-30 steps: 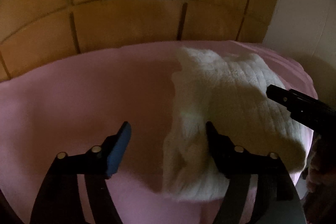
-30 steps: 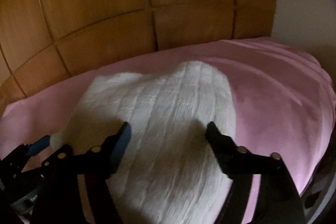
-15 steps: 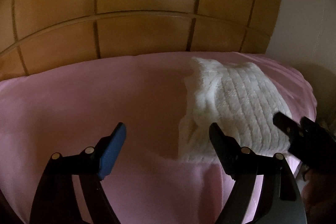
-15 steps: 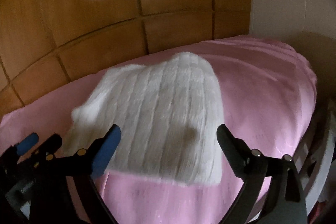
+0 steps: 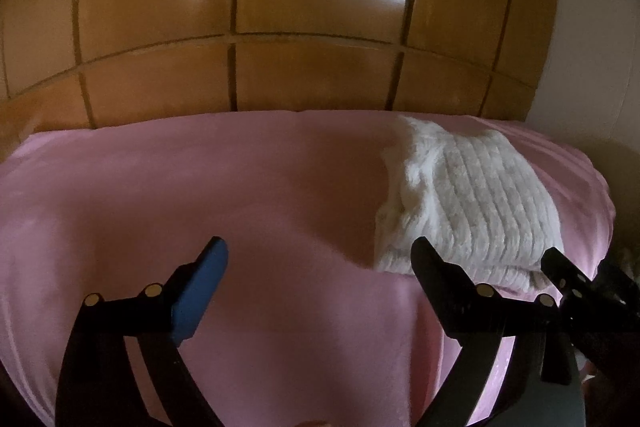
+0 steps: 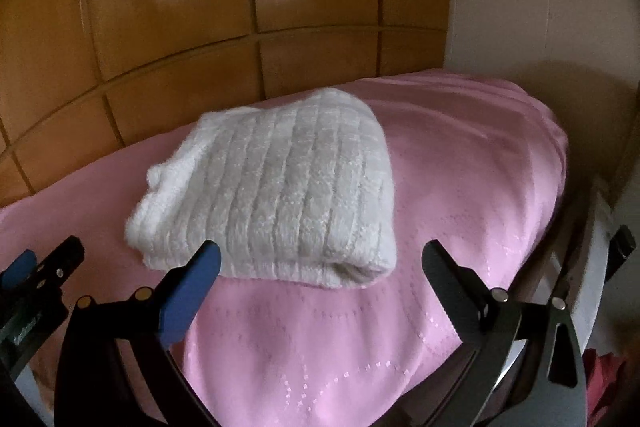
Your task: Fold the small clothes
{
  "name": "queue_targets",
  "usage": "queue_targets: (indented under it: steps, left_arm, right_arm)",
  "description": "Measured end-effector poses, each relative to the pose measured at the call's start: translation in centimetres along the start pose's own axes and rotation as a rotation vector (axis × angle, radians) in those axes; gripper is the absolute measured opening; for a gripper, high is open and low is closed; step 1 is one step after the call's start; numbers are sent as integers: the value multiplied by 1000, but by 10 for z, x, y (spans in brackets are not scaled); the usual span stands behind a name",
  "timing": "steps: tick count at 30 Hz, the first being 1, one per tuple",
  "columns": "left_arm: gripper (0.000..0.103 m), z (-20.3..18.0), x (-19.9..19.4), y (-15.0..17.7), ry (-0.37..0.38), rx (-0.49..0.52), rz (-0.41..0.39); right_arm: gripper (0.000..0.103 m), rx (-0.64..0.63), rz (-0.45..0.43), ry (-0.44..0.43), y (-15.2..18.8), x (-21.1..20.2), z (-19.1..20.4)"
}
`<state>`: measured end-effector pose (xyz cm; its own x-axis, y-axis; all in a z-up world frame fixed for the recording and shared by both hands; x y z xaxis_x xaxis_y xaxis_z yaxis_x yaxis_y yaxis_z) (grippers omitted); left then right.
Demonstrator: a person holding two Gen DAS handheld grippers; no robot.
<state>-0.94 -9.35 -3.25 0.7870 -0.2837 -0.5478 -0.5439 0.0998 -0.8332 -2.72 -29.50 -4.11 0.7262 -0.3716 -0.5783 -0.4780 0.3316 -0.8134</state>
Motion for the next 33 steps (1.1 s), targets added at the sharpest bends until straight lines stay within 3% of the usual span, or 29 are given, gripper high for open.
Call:
queue_targets:
  steps: [33]
  left_arm:
    - [94, -12, -7, 4, -15, -3, -10]
  right_arm:
    - [101, -9, 8, 11, 14, -8, 7]
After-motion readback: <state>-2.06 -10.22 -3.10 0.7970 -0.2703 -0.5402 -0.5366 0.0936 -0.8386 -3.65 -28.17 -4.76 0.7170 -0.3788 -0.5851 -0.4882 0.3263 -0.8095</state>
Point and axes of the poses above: each gripper's, at about its wrist camera, not at the fingertips, and x roughly the way its jaws point, z to its left, y to its underside, the point moved 6 cm from there along x, roughly the way its jaws point
